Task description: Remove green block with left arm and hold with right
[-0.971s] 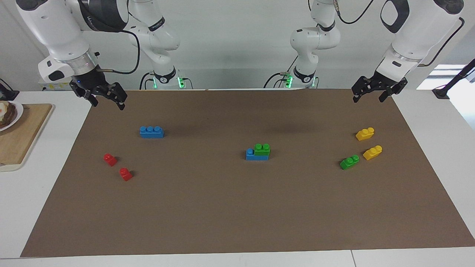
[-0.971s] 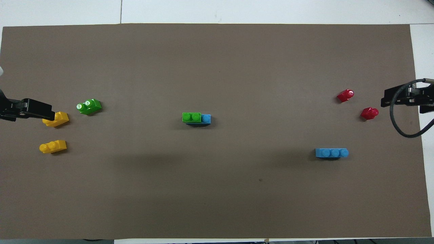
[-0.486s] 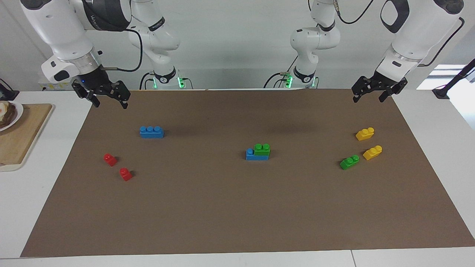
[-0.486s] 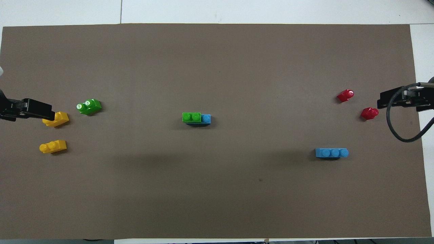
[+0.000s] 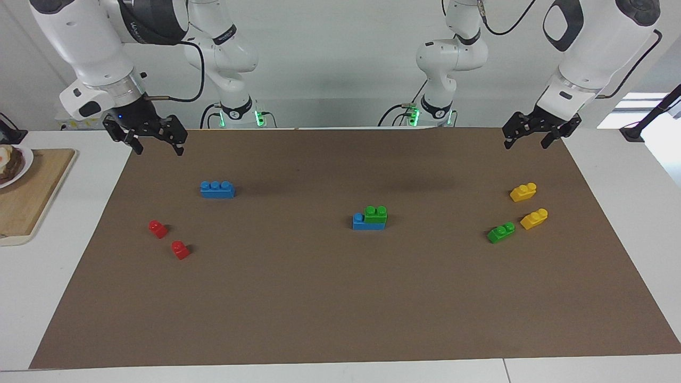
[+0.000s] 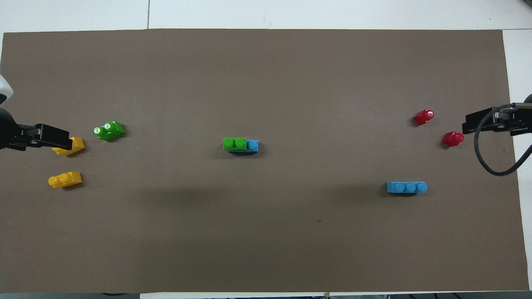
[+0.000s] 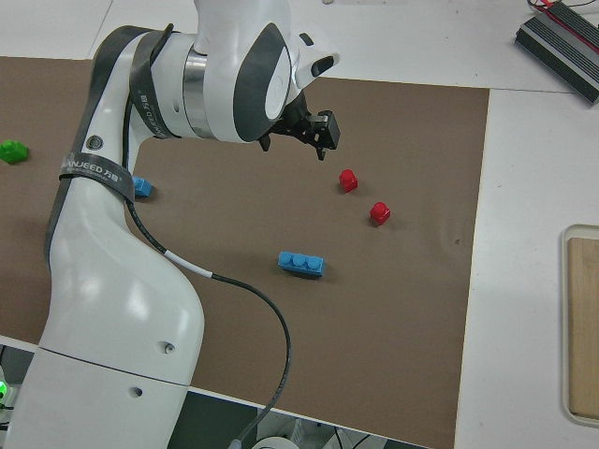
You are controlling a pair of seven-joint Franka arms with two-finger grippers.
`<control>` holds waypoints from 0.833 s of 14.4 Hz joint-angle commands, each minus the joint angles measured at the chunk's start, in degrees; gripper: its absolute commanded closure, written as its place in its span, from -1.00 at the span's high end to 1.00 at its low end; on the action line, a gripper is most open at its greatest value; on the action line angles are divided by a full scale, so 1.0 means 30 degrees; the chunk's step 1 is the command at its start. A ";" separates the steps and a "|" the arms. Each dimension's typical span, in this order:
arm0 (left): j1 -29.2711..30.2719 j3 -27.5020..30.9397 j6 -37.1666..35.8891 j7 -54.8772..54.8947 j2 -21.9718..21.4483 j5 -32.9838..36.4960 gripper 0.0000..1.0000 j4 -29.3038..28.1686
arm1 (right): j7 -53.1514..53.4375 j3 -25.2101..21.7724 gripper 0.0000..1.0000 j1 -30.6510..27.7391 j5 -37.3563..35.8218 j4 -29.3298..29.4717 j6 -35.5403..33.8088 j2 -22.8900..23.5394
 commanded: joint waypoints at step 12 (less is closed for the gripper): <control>-0.1925 -0.0308 0.1917 -0.8888 -0.2374 0.0129 1.00 -0.4002 | -0.0779 0.0130 1.00 -0.0096 -0.0016 -0.0338 0.1369 -0.0265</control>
